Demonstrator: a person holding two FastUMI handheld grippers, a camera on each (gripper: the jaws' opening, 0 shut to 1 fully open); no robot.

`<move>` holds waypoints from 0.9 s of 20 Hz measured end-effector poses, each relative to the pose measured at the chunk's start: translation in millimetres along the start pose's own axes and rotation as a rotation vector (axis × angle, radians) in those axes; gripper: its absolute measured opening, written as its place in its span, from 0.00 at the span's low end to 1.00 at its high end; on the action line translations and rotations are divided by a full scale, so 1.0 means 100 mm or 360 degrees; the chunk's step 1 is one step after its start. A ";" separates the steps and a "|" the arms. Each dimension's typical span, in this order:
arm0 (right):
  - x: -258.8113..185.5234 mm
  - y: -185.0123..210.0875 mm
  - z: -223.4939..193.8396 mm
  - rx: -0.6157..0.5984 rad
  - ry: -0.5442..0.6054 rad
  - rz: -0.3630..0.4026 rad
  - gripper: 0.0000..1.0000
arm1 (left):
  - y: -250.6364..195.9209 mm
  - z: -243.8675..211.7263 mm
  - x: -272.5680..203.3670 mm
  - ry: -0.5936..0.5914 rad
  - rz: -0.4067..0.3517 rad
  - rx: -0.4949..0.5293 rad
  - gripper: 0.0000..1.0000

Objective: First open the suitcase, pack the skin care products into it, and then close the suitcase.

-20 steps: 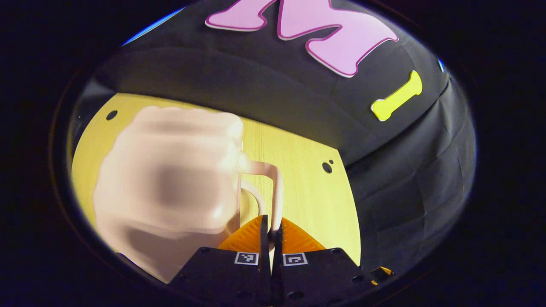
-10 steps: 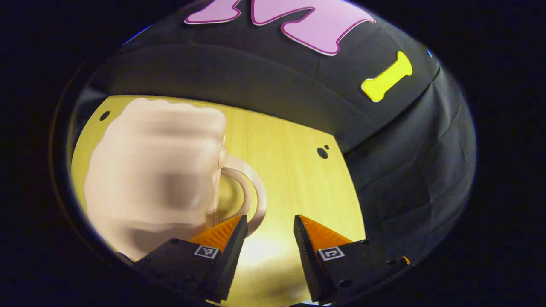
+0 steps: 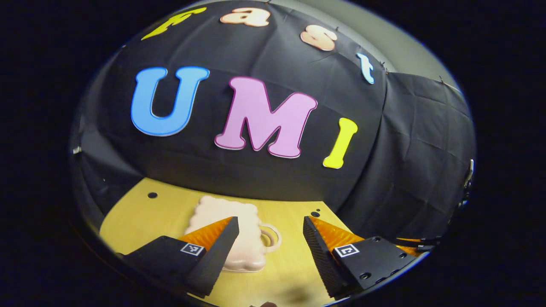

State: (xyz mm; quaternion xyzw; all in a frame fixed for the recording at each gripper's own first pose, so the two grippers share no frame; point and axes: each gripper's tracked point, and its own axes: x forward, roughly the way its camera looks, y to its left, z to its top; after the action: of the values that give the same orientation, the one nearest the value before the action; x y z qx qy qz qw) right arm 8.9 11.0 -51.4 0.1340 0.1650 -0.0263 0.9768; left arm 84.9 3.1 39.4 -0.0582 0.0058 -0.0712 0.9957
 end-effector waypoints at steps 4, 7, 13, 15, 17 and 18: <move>-0.23 0.36 -0.31 -0.0110 0.0034 0.0075 0.97 | 0.24 -0.03 -0.89 -0.0152 0.0175 0.0252 0.95; -0.38 0.60 -0.45 -0.0145 0.0015 0.0148 0.97 | 0.31 -0.16 -1.36 -0.0162 0.0217 0.0367 0.96; -0.51 0.86 -0.71 -0.0217 0.0039 0.0230 0.97 | 0.35 -0.32 -1.56 -0.0143 0.0214 0.0423 0.97; -0.54 0.87 -0.72 -0.0239 0.0045 0.0234 0.97 | 0.38 -0.36 -1.56 -0.0106 0.0218 0.0344 0.98; -0.57 0.88 -0.71 -0.0247 0.0035 0.0238 0.97 | 0.45 -0.42 -1.55 -0.0079 0.0242 0.0273 0.98; -0.57 0.87 -0.71 -0.0255 0.0035 0.0231 0.97 | 0.49 -0.43 -1.56 -0.0074 0.0259 0.0255 0.98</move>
State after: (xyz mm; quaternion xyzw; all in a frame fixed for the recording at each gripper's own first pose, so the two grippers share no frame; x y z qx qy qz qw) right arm -59.4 114.2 -75.3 0.0675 0.1671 0.0592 0.9818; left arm -63.4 68.5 -8.1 0.0206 -0.0182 0.0111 0.9996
